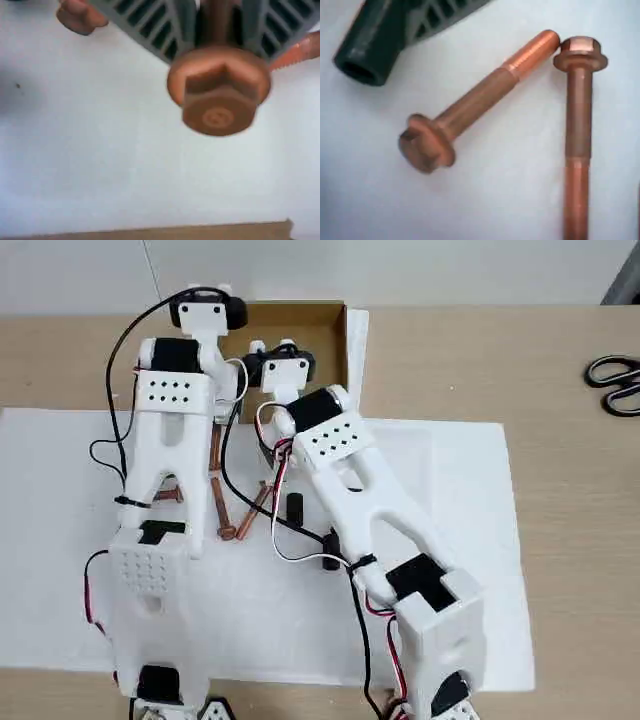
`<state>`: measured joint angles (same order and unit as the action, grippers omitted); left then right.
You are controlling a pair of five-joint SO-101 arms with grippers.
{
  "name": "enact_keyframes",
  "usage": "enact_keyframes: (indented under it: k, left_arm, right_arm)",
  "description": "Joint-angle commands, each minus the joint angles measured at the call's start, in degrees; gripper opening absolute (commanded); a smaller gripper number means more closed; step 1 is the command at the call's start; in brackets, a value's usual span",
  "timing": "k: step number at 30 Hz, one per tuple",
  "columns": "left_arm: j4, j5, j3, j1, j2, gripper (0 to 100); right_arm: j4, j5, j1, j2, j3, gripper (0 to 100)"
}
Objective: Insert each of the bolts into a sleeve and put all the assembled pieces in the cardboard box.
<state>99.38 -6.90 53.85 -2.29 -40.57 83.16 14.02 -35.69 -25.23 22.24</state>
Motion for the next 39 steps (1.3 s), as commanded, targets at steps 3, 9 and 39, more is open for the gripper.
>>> enact_keyframes:
  k: [3, 9, 39]
  left_arm:
    - [1.1, 0.0, 7.7, 0.8, 5.0, 0]
    - [1.1, 0.1, 9.6, 2.1, 5.0, 0]
    - [1.1, -1.1, 12.1, 5.3, 5.0, 0]
  right_arm:
    - [-0.7, 0.0, -8.7, -5.2, -0.3, 19.0]
    - [-1.6, 0.0, -10.4, -8.0, -0.3, 19.0]
    - [-1.0, -0.4, -1.7, -7.2, -0.3, 18.9]
